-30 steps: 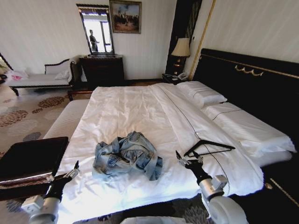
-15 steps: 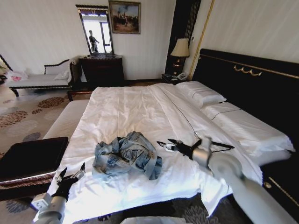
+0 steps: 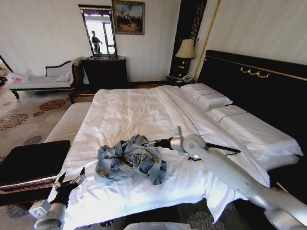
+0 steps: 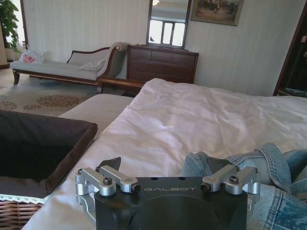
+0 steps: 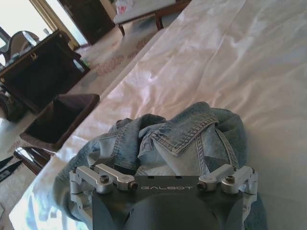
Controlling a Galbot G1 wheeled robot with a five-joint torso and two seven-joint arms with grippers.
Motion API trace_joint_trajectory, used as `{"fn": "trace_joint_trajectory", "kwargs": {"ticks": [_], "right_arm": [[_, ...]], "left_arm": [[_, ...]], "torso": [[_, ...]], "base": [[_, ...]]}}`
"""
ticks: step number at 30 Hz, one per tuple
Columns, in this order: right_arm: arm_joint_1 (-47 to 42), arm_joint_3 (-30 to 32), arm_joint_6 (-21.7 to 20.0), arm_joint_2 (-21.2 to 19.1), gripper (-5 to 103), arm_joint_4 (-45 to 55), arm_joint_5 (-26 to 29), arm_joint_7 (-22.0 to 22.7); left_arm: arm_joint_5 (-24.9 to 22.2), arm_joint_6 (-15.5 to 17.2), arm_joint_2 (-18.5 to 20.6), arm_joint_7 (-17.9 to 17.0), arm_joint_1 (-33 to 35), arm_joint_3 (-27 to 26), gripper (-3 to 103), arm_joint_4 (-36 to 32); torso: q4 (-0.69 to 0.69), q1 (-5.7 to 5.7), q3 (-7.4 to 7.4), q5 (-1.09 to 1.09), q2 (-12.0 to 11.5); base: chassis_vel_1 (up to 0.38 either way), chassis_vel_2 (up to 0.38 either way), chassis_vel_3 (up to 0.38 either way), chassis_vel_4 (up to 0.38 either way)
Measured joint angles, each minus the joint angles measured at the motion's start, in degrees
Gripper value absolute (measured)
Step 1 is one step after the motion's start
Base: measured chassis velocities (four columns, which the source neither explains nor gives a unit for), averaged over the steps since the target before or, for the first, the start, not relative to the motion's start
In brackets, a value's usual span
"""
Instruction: Pick up the clothes from the bed and hang them on the clothes hanger.
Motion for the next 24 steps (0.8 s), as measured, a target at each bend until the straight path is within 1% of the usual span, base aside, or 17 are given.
{"fn": "trace_joint_trajectory", "kwargs": {"ticks": [2, 4, 12, 15, 20, 21, 24], "right_arm": [[1.02, -1.19, 0.05, 0.53, 100, -1.33, -0.2, -0.09], [2.36, -2.74, 0.13, 1.33, 100, -4.3, -1.54, -0.77], [3.75, -4.01, 0.28, 3.17, 100, -9.93, -3.25, -2.22], [4.16, -4.06, 0.34, 4.49, 100, -12.74, -5.17, -2.67], [4.54, -4.42, 0.38, 4.57, 100, -13.95, -5.78, -2.98], [4.52, -4.73, 0.39, 4.26, 103, -13.82, -5.79, -3.22], [4.17, -4.77, 0.41, 4.13, 100, -13.38, -5.5, -3.29]], "left_arm": [[0.01, -0.02, -0.14, 0.0, 0.05, -0.02, 100, 0.02], [-0.05, -0.2, -0.3, 0.03, 0.26, -0.28, 100, 0.36], [-0.27, -0.51, 0.0, 0.08, 0.11, -0.44, 100, 1.29], [-0.28, -0.16, 0.06, 0.02, -0.35, -0.26, 100, 1.2], [-0.28, 0.0, 0.08, -0.01, -0.44, -0.18, 100, 1.11], [-0.3, 0.02, 0.11, -0.01, -0.45, -0.17, 100, 1.14], [-0.42, 0.02, 0.27, -0.01, -0.52, -0.17, 100, 1.35]], "torso": [[0.0, 0.0, 0.0, 0.01, 0.0], [-0.01, 0.0, 0.0, 0.01, 0.0], [-0.02, -0.01, -0.01, 0.02, 0.0], [-0.01, -0.01, -0.01, 0.02, 0.0], [-0.01, -0.01, -0.01, 0.02, 0.01], [-0.02, -0.01, 0.0, 0.02, 0.01], [-0.02, -0.01, -0.01, 0.02, 0.01]], "base": [[0.0, 0.0, 0.0, 0.0], [0.0, 0.0, 0.0, 0.0], [0.0, 0.0, 0.0, 0.0], [0.0, 0.0, 0.0, 0.0], [0.0, 0.0, 0.0, 0.0], [0.0, 0.0, 0.0, 0.0], [0.0, 0.0, 0.0, 0.0]]}}
